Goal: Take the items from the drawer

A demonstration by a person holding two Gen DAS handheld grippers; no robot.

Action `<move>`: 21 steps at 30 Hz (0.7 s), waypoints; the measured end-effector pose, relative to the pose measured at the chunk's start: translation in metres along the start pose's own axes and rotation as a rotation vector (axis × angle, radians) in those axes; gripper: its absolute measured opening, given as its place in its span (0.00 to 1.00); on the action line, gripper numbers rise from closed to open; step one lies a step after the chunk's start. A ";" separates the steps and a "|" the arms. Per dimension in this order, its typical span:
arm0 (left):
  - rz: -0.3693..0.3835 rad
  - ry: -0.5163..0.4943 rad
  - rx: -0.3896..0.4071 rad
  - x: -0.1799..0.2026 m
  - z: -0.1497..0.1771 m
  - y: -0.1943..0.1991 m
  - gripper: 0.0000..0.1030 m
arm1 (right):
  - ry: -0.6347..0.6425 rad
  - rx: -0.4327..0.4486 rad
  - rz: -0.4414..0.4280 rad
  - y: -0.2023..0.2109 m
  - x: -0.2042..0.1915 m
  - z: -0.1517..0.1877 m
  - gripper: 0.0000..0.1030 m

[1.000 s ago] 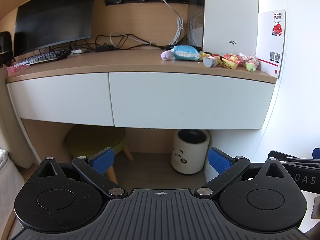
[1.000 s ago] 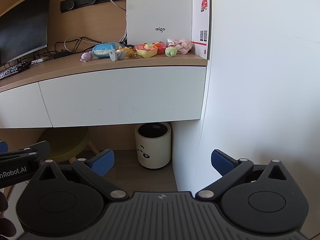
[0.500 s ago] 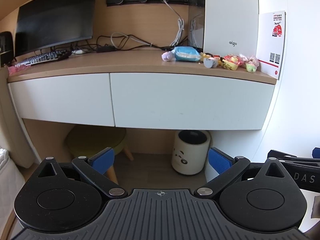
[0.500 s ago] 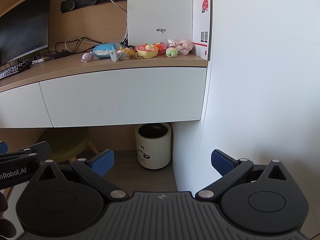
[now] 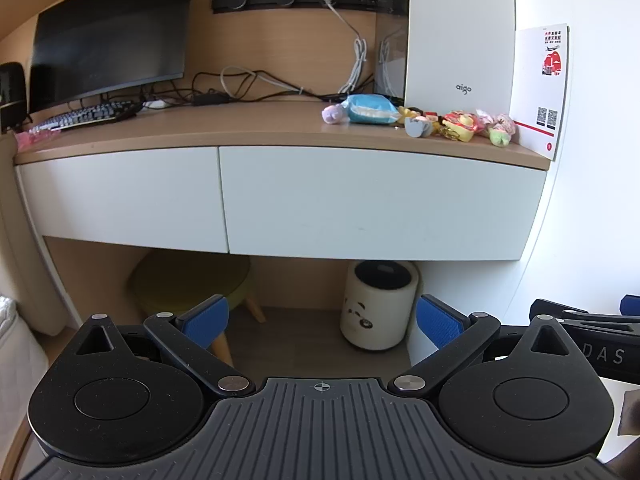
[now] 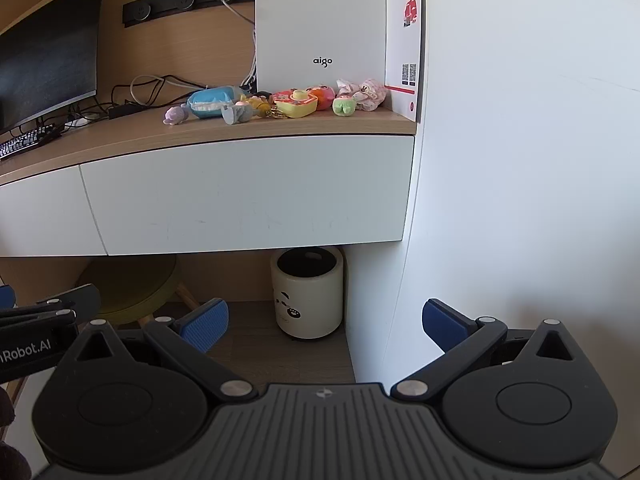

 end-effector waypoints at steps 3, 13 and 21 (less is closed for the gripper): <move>-0.002 0.000 0.000 -0.001 0.000 0.001 1.00 | 0.001 0.001 -0.001 0.000 -0.001 -0.001 1.00; 0.004 -0.004 0.000 -0.001 0.001 0.002 1.00 | -0.002 0.001 -0.003 0.002 -0.003 0.000 1.00; 0.000 -0.003 0.001 -0.002 0.001 0.003 1.00 | -0.004 0.000 -0.003 0.003 -0.003 0.001 1.00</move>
Point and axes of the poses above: each gripper's, at about its wrist camera, not at the fingertips, and y roughly against the way its jaws point, x to its right, z to its underside, the point moved 6 cm from there along -y, roughly the way its jaws point, and after that the axes turned 4 degrees about z, right-handed, at the moved point
